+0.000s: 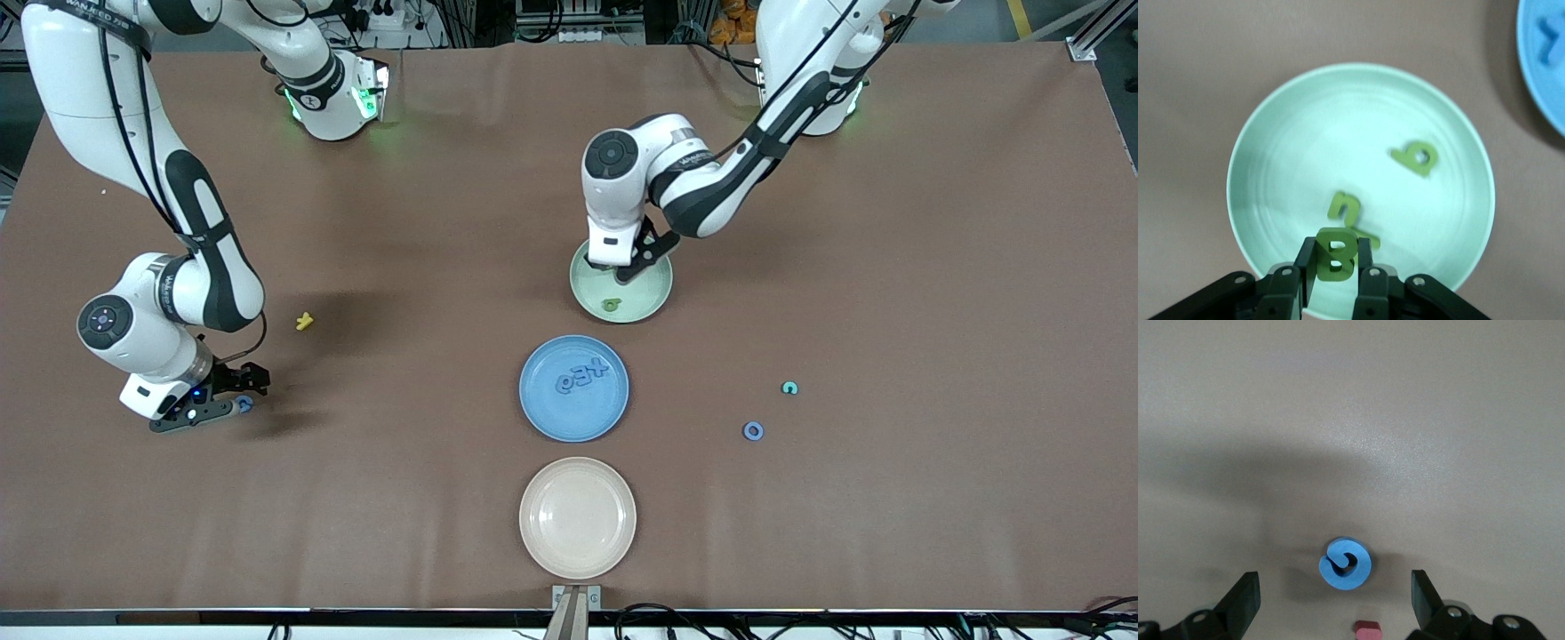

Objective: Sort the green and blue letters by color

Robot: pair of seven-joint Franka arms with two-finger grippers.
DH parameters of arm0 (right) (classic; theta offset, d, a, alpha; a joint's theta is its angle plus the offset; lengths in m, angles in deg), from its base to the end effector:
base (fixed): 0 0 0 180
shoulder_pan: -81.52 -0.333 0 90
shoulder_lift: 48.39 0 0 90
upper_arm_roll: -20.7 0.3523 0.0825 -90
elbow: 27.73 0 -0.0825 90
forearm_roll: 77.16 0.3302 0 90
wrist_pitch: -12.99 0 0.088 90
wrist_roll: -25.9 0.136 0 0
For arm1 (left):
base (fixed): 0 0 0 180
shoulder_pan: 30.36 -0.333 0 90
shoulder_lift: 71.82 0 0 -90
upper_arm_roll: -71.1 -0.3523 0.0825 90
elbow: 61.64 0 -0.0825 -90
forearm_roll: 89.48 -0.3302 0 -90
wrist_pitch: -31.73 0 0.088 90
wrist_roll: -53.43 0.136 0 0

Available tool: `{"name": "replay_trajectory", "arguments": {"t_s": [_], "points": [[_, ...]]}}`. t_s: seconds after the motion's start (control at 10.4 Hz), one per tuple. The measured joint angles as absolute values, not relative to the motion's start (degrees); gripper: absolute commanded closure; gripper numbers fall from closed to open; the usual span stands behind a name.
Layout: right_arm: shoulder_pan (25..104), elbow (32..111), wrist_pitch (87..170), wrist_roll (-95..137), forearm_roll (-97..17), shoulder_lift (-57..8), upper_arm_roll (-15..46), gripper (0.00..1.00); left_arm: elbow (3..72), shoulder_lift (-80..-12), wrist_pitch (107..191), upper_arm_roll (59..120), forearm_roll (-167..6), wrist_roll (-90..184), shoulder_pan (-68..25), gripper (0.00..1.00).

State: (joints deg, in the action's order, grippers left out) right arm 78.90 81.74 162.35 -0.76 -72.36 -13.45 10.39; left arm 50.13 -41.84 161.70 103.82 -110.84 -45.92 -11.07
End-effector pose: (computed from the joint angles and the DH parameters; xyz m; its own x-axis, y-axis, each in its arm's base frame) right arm 0.6244 -0.0752 0.2315 0.9531 0.2957 0.0646 0.2893 -0.9528 0.0919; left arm 0.3891 -0.4340 0.2783 0.8161 0.5779 0.0002 0.5753 -0.8124 -0.0955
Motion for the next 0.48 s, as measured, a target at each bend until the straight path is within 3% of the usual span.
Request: {"name": "replay_trajectory", "arguments": {"t_s": [0.1, 0.19, 0.29, 0.38, 0.48], "points": [[78.93, 81.93, 163.18, -0.76, -72.25, -13.28, 10.51, 0.00, 50.16, -41.73, 161.28, 104.11, -110.08, -45.92, -10.42, 1.00], [78.99, 82.26, 164.22, -0.76, -72.16, -13.03, 10.60, 0.00, 50.24, -41.47, 161.07, 104.14, -109.84, -45.92, -9.76, 0.65], [79.15, 82.53, 165.04, -0.76, -72.09, -12.70, 10.75, 0.00, 50.28, -41.17, 161.05, 104.13, -109.80, -45.92, -9.36, 0.01], [79.43, 82.58, 165.37, -0.76, -71.96, -12.39, 10.96, 0.03, 50.37, -40.84, 160.97, 104.15, -109.80, -45.91, -9.09, 0.00], [80.22, 82.59, 165.44, -0.76, -71.92, -12.13, 11.54, 0.30, 50.52, -40.31, 160.57, 104.18, -109.80, -45.41, -8.72, 0.00]]}}
